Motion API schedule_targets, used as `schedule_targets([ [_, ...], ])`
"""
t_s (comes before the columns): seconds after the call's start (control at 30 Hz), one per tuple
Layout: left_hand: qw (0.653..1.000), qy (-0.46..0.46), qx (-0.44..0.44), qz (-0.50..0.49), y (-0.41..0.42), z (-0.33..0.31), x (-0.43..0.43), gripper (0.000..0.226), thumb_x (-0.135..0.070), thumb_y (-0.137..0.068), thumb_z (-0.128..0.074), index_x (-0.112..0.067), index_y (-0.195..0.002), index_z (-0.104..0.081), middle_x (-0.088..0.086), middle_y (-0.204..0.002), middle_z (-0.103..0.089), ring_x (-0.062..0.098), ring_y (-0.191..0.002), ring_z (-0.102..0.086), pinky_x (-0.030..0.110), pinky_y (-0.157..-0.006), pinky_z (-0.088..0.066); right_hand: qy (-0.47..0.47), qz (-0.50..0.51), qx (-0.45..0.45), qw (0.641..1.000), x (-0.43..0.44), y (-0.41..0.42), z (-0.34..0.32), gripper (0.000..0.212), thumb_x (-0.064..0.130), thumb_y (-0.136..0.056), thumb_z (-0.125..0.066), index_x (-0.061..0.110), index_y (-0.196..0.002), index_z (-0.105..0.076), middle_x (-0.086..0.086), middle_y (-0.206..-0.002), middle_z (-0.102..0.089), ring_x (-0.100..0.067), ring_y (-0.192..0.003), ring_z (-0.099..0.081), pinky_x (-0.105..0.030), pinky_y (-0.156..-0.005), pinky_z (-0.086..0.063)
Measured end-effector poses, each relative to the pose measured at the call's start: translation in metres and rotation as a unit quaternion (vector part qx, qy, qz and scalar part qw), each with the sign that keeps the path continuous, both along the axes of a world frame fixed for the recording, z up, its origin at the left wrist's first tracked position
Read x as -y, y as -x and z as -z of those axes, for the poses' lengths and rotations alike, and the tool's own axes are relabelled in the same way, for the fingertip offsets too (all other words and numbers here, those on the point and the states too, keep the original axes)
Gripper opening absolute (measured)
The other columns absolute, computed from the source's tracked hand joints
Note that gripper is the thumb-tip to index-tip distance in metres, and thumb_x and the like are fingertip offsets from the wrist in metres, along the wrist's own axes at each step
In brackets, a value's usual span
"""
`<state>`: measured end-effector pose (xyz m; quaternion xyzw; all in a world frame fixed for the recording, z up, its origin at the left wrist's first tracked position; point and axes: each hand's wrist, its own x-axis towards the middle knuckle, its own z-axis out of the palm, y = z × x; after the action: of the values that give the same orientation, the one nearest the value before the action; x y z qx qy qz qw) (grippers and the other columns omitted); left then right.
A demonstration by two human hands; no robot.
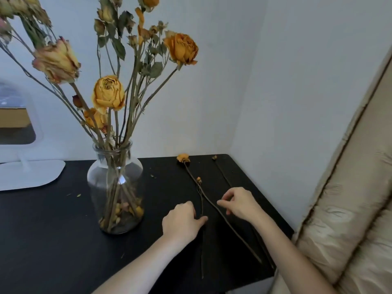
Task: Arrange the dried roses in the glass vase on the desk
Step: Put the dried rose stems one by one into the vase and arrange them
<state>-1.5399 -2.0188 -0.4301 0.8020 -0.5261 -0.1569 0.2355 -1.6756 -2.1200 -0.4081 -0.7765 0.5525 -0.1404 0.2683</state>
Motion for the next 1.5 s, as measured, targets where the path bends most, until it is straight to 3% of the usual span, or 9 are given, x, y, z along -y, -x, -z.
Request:
schedule_targets([
  [0.13, 0.999, -0.026, 0.042, -0.017, 0.006, 0.002, 0.014, 0.024, -0.044, -0.086, -0.055, -0.021, -0.092, -0.054, -0.004, -0.089, -0.059, 0.020, -0.089, -0.061, 0.029, -0.065, -0.041, -0.046, 0.003, -0.046, 0.998, 0.004, -0.014, 0.010, 0.028, 0.038, -0.082, -0.067, 0.019, -0.102, -0.059, -0.002, -0.093, -0.067, -0.016, -0.089, -0.064, -0.034, -0.083, -0.052],
  [0.27, 0.999, -0.037, 0.032, -0.021, 0.003, 0.002, 0.018, 0.017, -0.035, -0.090, -0.052, -0.019, -0.084, -0.054, -0.005, -0.079, -0.054, 0.018, -0.075, -0.055, 0.029, -0.062, -0.041, -0.047, 0.001, -0.071, 0.996, 0.004, -0.022, 0.016, 0.018, 0.034, -0.084, -0.066, 0.020, -0.090, -0.057, -0.004, -0.095, -0.065, -0.020, -0.090, -0.063, -0.037, -0.084, -0.053],
  [0.47, 0.998, -0.036, -0.043, -0.035, -0.009, -0.001, 0.014, 0.020, -0.029, -0.090, -0.054, -0.020, -0.073, -0.052, -0.005, -0.075, -0.055, 0.015, -0.073, -0.057, 0.026, -0.060, -0.043, -0.030, -0.018, -0.073, 0.997, 0.000, -0.025, 0.011, 0.012, 0.027, -0.089, -0.059, 0.016, -0.093, -0.063, -0.004, -0.092, -0.068, -0.017, -0.084, -0.065, -0.037, -0.082, -0.054],
  [0.6, 0.997, 0.002, -0.068, -0.032, -0.017, -0.006, 0.008, 0.024, -0.029, -0.090, -0.056, -0.023, -0.068, -0.049, -0.007, -0.073, -0.054, 0.009, -0.068, -0.054, 0.023, -0.058, -0.041, 0.003, -0.040, -0.012, 0.999, -0.005, -0.021, -0.005, 0.010, 0.027, -0.091, -0.056, 0.018, -0.092, -0.060, -0.001, -0.083, -0.067, -0.013, -0.078, -0.064, -0.033, -0.078, -0.054],
  [0.8, 0.995, 0.080, -0.056, -0.018, -0.027, -0.020, -0.011, 0.021, -0.034, -0.088, -0.058, -0.026, -0.071, -0.050, -0.006, -0.066, -0.058, 0.008, -0.065, -0.056, 0.023, -0.058, -0.043, 0.098, -0.038, 0.129, 0.986, -0.010, -0.017, -0.037, 0.006, 0.027, -0.090, -0.057, 0.023, -0.085, -0.057, 0.009, -0.058, -0.054, 0.000, -0.051, -0.050, -0.006, -0.044, -0.032],
  [0.93, 0.985, 0.153, -0.079, -0.002, -0.040, -0.035, -0.037, 0.017, -0.032, -0.087, -0.061, -0.027, -0.073, -0.054, -0.001, -0.052, -0.060, 0.005, -0.047, -0.057, 0.017, -0.056, -0.045, 0.143, -0.043, 0.225, 0.963, -0.016, -0.024, -0.060, 0.008, 0.025, -0.090, -0.056, 0.028, -0.083, -0.053, 0.006, -0.066, -0.058, -0.004, -0.058, -0.054, -0.009, -0.049, -0.037],
  [1.17, 0.948, 0.303, -0.098, -0.004, -0.064, -0.042, -0.114, 0.023, -0.023, -0.082, -0.068, -0.026, -0.065, -0.054, -0.001, -0.053, -0.048, 0.008, -0.046, -0.044, 0.019, -0.052, -0.041, 0.188, -0.070, 0.348, 0.916, -0.034, -0.040, -0.088, 0.012, 0.021, -0.089, -0.052, 0.025, -0.078, -0.051, 0.000, -0.063, -0.053, -0.001, -0.048, -0.047, -0.008, -0.045, -0.038],
  [1.3, 0.920, 0.375, -0.111, -0.038, -0.077, -0.041, -0.159, 0.022, -0.016, -0.082, -0.066, -0.030, -0.070, -0.055, 0.000, -0.057, -0.051, 0.009, -0.044, -0.048, 0.017, -0.047, -0.041, 0.203, -0.065, 0.387, 0.897, -0.045, -0.052, -0.093, 0.017, 0.017, -0.089, -0.051, 0.023, -0.073, -0.049, -0.004, -0.063, -0.052, -0.013, -0.052, -0.046, -0.008, -0.044, -0.036],
  [1.5, 0.848, 0.499, -0.151, -0.102, -0.095, -0.076, -0.175, 0.008, -0.040, -0.078, -0.056, -0.032, -0.074, -0.058, 0.003, -0.066, -0.064, 0.008, -0.044, -0.051, 0.013, -0.050, -0.044, 0.184, -0.087, 0.365, 0.908, -0.064, -0.067, -0.097, 0.013, 0.022, -0.091, -0.050, 0.025, -0.079, -0.050, -0.003, -0.068, -0.055, -0.010, -0.058, -0.051, -0.017, -0.051, -0.039],
])
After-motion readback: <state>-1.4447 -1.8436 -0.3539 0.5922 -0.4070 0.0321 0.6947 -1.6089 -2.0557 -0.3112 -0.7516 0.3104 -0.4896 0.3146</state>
